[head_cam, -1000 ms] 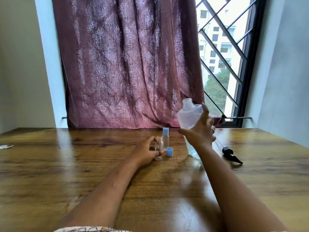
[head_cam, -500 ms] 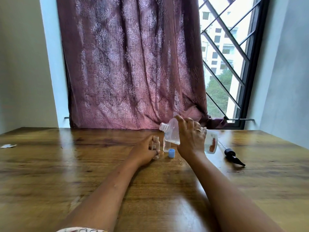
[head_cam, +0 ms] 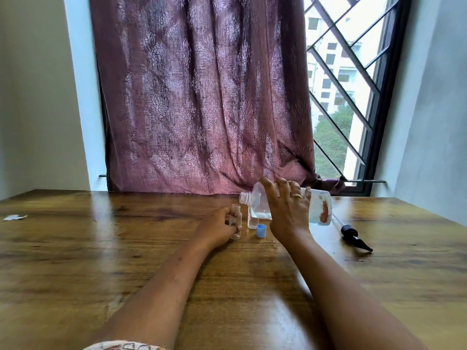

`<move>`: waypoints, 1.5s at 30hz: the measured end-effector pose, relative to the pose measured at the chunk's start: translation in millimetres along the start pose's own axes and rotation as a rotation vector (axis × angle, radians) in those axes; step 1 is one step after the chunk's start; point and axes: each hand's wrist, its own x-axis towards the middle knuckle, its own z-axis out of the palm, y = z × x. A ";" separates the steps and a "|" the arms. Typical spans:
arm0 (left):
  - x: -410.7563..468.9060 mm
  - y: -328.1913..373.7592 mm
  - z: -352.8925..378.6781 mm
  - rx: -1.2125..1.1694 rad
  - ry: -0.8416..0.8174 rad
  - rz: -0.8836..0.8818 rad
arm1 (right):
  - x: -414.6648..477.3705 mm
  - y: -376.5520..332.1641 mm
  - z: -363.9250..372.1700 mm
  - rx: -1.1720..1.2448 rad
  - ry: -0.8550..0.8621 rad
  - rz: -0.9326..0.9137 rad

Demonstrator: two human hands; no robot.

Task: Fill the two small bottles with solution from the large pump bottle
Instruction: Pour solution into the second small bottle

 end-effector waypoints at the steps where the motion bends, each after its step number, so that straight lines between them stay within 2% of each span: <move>1: -0.2 0.5 -0.1 0.000 -0.002 -0.002 | 0.0 -0.2 -0.4 0.001 -0.004 0.000; 9: -1.3 2.1 -1.2 -0.010 -0.001 0.001 | -0.5 -0.8 -2.6 -0.022 0.041 -0.022; 45: 0.2 0.4 0.3 -0.040 -0.008 0.004 | -0.5 1.5 -7.8 -0.048 0.022 -0.092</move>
